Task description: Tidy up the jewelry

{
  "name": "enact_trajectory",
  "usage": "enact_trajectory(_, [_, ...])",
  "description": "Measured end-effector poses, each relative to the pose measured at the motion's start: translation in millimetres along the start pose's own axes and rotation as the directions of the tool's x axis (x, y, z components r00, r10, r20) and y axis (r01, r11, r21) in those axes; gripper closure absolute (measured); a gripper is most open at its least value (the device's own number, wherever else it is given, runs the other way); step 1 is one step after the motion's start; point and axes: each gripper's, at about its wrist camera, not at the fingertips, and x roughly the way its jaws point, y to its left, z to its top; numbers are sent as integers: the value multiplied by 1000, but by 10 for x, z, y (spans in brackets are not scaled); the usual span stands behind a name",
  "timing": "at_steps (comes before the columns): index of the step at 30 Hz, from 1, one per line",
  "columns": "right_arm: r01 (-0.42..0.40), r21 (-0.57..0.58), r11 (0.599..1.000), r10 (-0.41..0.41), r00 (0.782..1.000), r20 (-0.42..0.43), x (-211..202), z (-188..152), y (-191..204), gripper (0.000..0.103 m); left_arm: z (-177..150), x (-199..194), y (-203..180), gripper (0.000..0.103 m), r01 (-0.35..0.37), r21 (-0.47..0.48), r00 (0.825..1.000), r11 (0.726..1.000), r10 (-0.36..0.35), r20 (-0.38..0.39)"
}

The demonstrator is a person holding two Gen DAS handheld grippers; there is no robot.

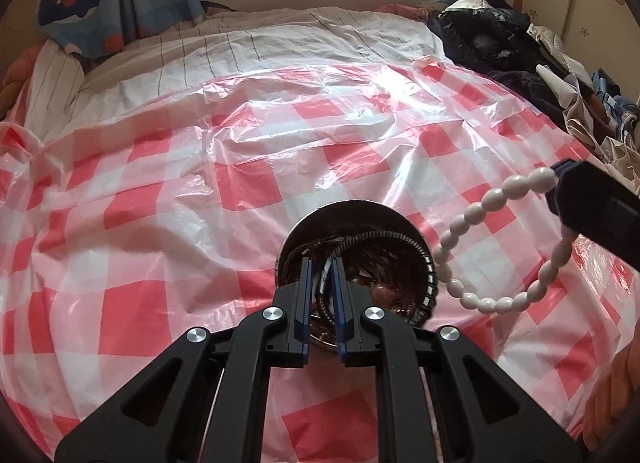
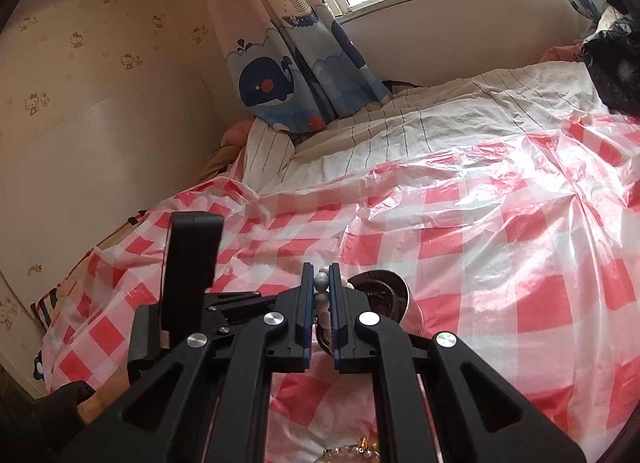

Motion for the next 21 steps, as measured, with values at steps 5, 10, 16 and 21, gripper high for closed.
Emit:
enact_trajectory(5, [-44,21,999,44,999,-29,244,72,-5,95,-62,-155,231,86,-44,-33,998,998,45,34])
enact_trajectory(10, [24,26,999,-21,993,-117,549,73,-68,92,-147,-344,368,82,-65,-53,996,997,68,57])
enact_trajectory(16, [204,36,978,-195,966,-172,503,-100,-358,67,-346,-527,240,67,-55,-27,997,998,56,59])
enact_trajectory(21, [267,18,964,-261,953,-156,43,-343,-344,53,-755,-587,18,51,-77,5,996,997,77,33])
